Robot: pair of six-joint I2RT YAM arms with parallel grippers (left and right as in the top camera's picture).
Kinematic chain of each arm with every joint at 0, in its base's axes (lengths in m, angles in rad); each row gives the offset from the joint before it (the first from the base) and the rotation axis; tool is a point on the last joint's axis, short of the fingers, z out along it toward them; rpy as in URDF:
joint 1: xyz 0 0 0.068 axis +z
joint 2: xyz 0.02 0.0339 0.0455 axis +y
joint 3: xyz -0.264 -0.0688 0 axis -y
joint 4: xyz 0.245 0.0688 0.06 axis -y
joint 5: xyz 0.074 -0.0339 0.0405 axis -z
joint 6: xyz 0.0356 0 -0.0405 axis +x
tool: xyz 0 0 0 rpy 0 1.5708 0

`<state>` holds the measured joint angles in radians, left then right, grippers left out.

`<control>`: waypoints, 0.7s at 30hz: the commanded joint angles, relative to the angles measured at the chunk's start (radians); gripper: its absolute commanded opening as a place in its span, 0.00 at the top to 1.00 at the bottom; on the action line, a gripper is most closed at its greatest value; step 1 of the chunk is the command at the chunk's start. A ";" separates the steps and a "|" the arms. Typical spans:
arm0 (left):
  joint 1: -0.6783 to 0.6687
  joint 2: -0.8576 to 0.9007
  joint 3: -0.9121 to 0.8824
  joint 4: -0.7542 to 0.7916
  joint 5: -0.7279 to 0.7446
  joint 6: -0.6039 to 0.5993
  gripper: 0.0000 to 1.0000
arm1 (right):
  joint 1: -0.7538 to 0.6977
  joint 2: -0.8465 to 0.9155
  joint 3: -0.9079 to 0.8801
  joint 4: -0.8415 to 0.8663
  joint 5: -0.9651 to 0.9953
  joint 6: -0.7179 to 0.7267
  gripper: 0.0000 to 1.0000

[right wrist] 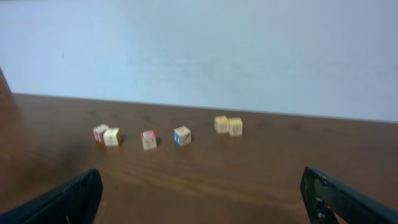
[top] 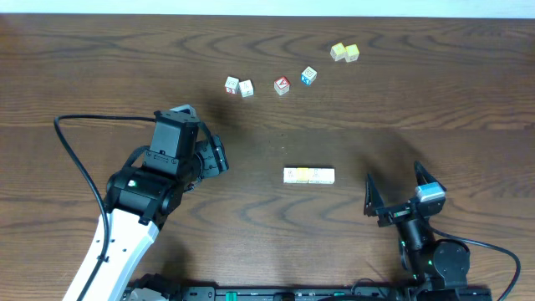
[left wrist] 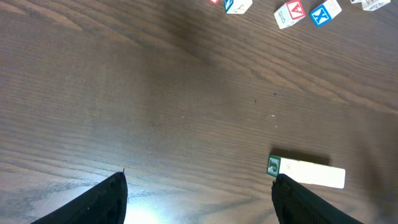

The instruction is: Lift 4 blocks

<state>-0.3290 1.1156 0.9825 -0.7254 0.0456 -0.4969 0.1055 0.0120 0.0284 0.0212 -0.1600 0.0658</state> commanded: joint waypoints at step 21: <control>0.004 0.003 0.023 0.000 -0.013 0.006 0.25 | 0.007 -0.006 -0.023 -0.082 -0.010 -0.164 0.01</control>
<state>-0.3290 1.1156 0.9825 -0.7254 0.0456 -0.4969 0.1062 0.0116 0.0071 -0.0563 -0.1753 -0.0811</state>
